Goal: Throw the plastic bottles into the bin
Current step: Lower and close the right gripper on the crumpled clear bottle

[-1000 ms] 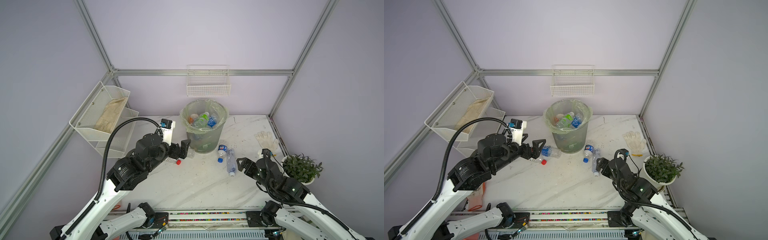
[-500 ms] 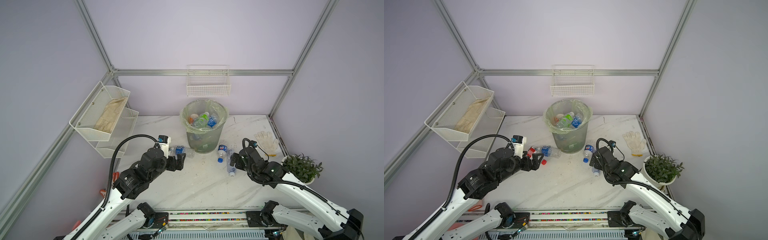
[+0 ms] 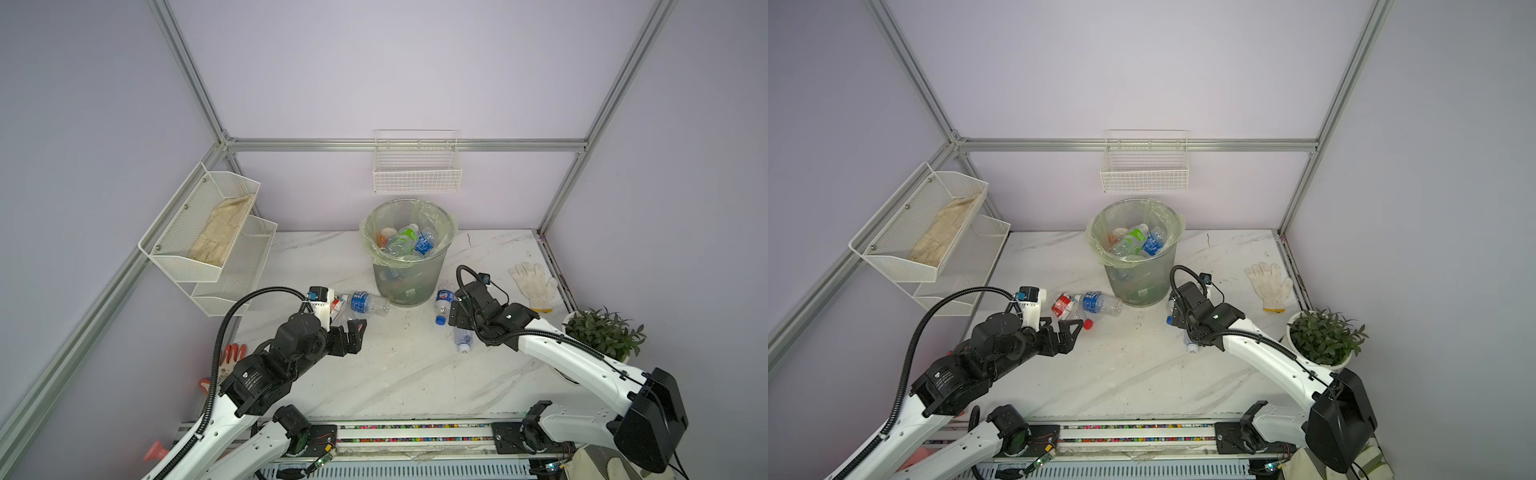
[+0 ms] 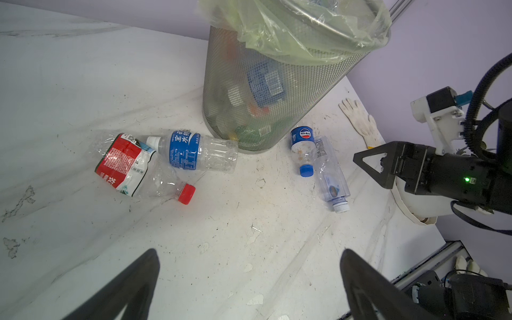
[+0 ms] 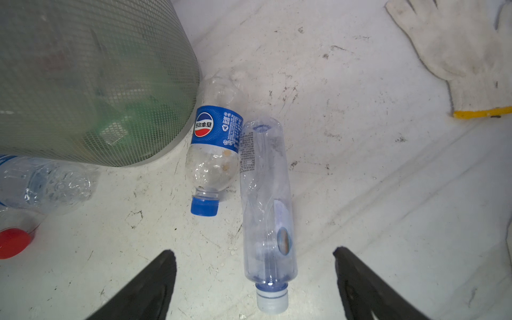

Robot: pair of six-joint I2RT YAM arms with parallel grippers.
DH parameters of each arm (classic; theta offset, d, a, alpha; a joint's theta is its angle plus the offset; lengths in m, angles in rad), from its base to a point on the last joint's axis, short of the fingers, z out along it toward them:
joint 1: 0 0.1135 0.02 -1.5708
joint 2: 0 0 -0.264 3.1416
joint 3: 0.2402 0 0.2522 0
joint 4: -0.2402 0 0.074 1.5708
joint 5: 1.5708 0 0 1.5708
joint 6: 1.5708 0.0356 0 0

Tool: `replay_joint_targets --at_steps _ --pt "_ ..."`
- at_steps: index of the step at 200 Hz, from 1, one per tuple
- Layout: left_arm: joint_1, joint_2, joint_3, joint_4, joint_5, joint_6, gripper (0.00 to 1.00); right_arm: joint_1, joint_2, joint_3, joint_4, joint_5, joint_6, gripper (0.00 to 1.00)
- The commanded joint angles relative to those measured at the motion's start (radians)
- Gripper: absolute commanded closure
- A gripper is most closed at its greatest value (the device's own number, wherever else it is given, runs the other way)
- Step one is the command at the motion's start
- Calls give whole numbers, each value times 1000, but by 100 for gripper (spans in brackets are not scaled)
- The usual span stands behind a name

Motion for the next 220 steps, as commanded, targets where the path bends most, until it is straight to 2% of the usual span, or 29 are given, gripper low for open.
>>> replay_joint_targets --at_steps 1,51,125,177,185,203,211,220 --pt "7 -36 -60 -1 27 -40 0 -16 46 35 29 4 -43 9" --pt "7 -99 -118 -22 37 -72 0 -74 150 38 91 -40 -85 12" --pt "7 -126 -115 -46 29 -68 0 -160 283 -32 214 -111 -111 19" --pt "7 -139 -121 -49 31 -74 0 -166 360 -71 269 -124 -110 24" --pt "7 -141 -119 -50 30 -73 0 -166 359 -77 271 -124 -107 31" --pt "7 -140 -118 -54 28 -72 0 -166 331 -89 271 -126 -97 65" --pt "7 -141 -118 -56 25 -71 0 -166 308 -97 272 -127 -94 72" --pt "7 -138 -117 -54 24 -71 0 -166 286 -103 269 -126 -89 75"
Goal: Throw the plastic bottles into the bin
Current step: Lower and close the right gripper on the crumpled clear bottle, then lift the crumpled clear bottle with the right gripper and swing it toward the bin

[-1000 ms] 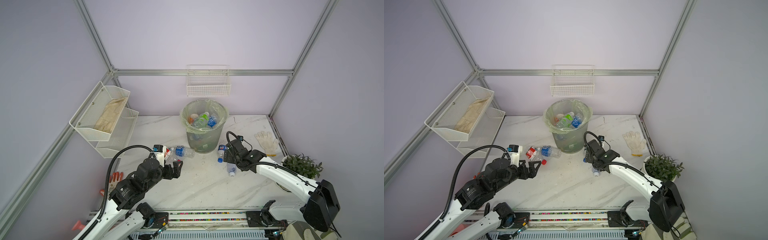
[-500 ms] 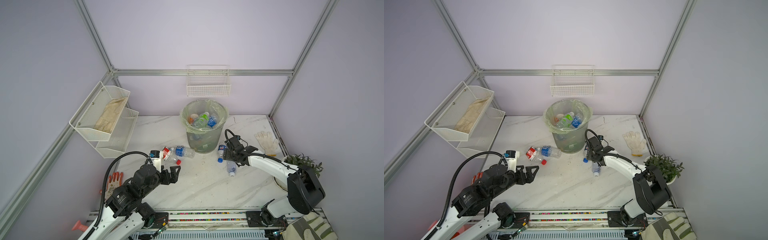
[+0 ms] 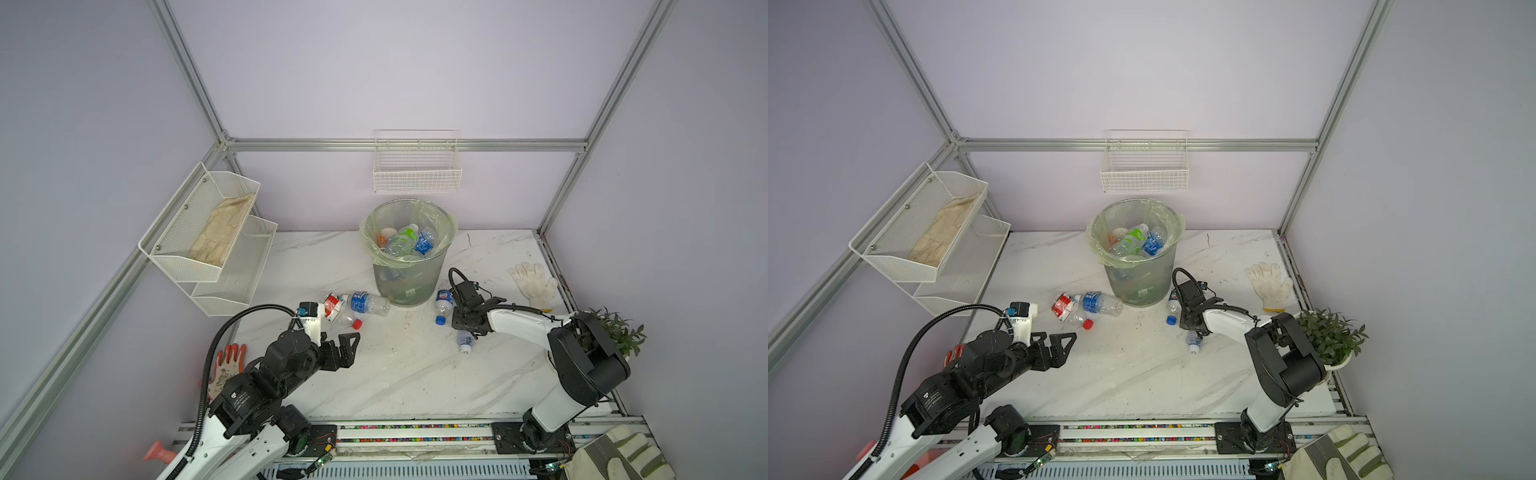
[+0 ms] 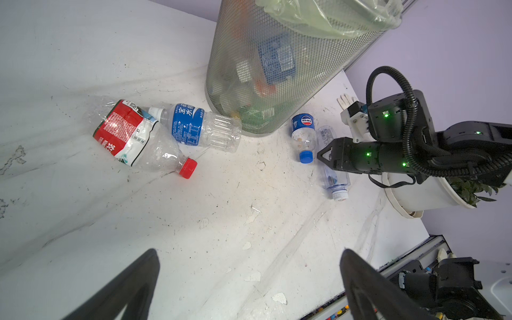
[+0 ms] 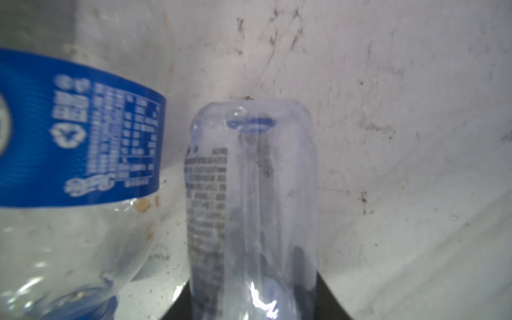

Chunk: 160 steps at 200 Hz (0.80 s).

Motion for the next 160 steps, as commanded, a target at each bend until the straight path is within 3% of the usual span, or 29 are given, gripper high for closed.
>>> replay_joint_targets --at_steps 1,78,114,140,160 --pt "7 -6 -30 4 2 -8 0 -1 -51 -30 1 -3 15 75" --pt "7 1 -18 7 5 -6 0 -2 -240 7 -111 9 39 81" --pt "7 5 -27 17 9 -13 0 -1 -442 50 -127 -22 13 82" --pt "7 10 -28 30 15 -15 0 0 -596 71 -84 -109 -9 80" --pt "7 19 -26 39 20 -15 0 0 -681 113 -84 -140 -11 86"
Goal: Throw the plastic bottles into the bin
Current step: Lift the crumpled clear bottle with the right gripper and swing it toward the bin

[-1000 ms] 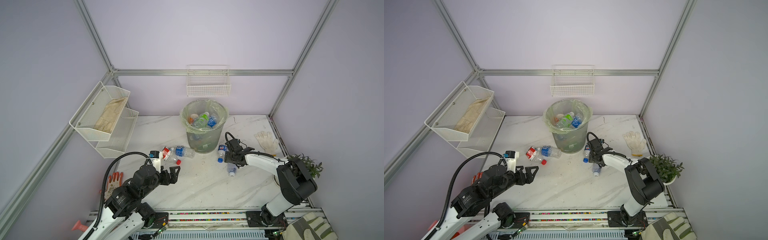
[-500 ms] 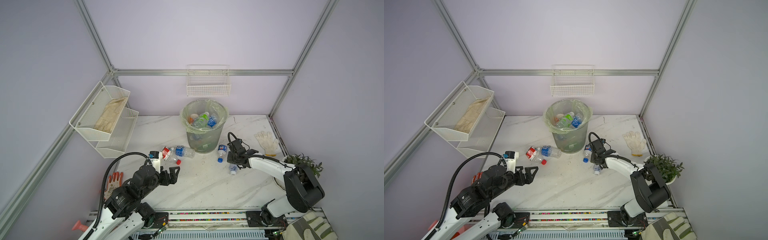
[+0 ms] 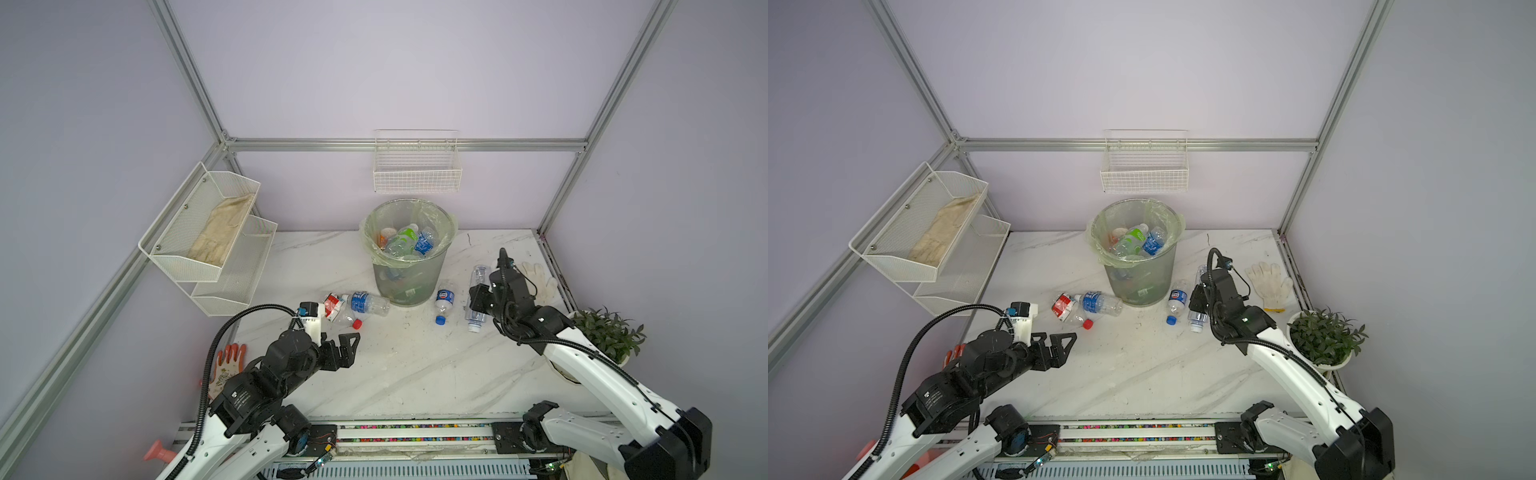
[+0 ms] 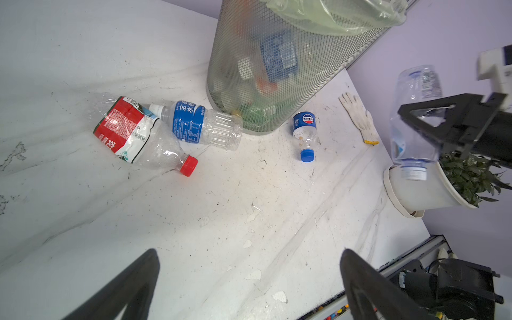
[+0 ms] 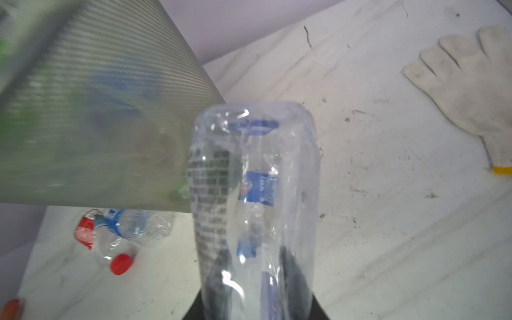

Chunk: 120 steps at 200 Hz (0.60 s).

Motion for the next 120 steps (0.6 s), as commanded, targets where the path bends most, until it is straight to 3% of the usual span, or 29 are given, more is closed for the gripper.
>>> replay_joint_targets --at_steps 1,50,72,83,92,120 --pt "7 11 -27 43 19 -8 0 0 -87 60 2 -59 -17 86" --pt "7 16 -22 54 25 -13 0 0 -219 185 69 -185 -36 90" --pt "7 18 -18 57 27 -14 0 -1 -331 109 374 -510 -45 90" --pt "7 17 -18 59 25 -15 0 1 -398 39 555 -585 19 92" --pt "7 19 -17 64 26 -16 0 -1 -428 26 600 -591 33 95" --pt "7 31 -8 73 34 -14 0 0 -454 87 506 -519 -55 97"
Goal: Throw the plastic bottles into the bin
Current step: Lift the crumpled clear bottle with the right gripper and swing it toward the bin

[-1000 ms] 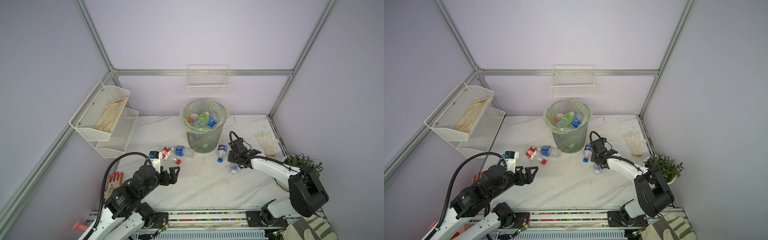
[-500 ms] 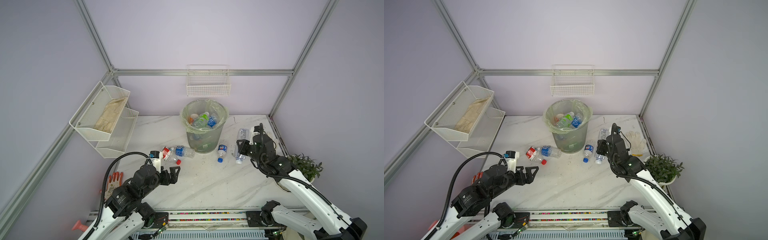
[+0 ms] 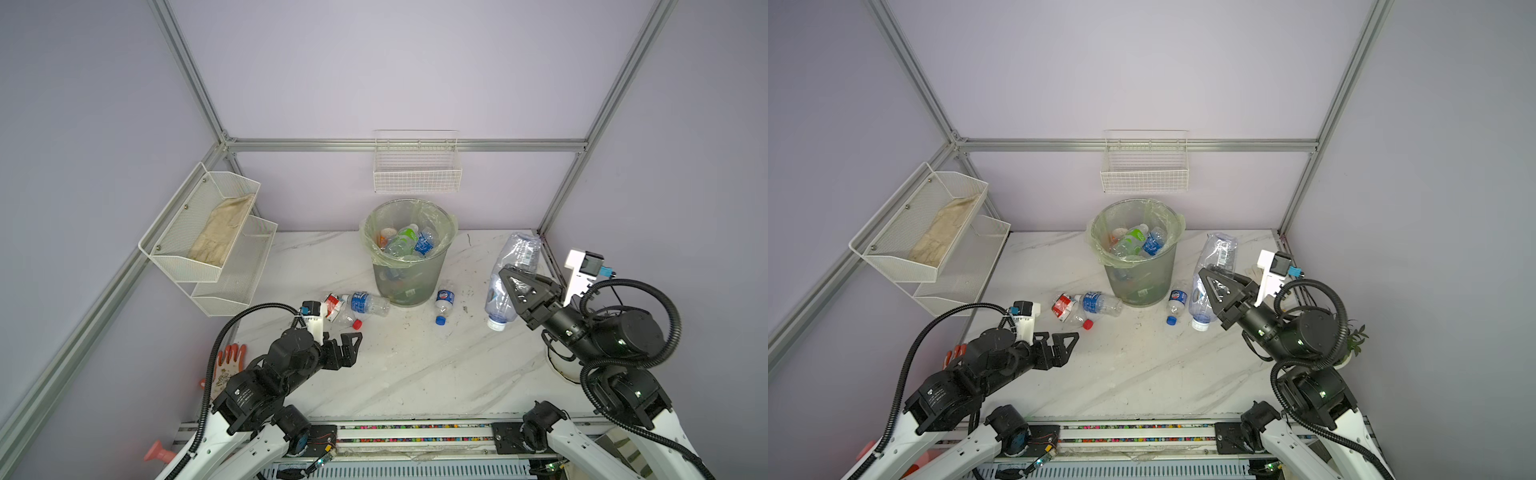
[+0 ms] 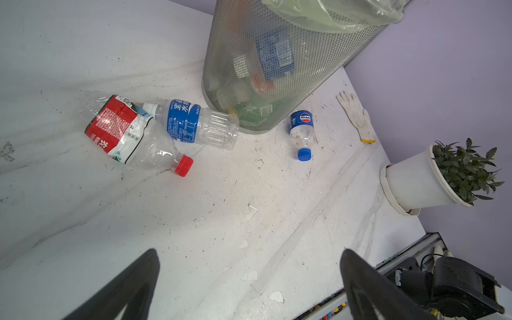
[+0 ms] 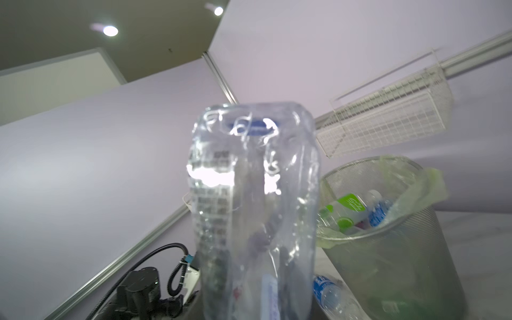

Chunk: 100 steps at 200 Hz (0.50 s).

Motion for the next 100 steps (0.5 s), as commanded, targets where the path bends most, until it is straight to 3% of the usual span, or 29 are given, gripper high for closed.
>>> replay_joint_targets --at_steps 1,50,100 --pt "7 13 -7 51 16 -11 0 1 -9 32 95 -40 -47 97" --pt "7 39 18 58 16 -3 0 0 42 147 76 12 -149 93" --pt "7 48 24 60 16 0 0 0 247 354 12 72 -213 94"
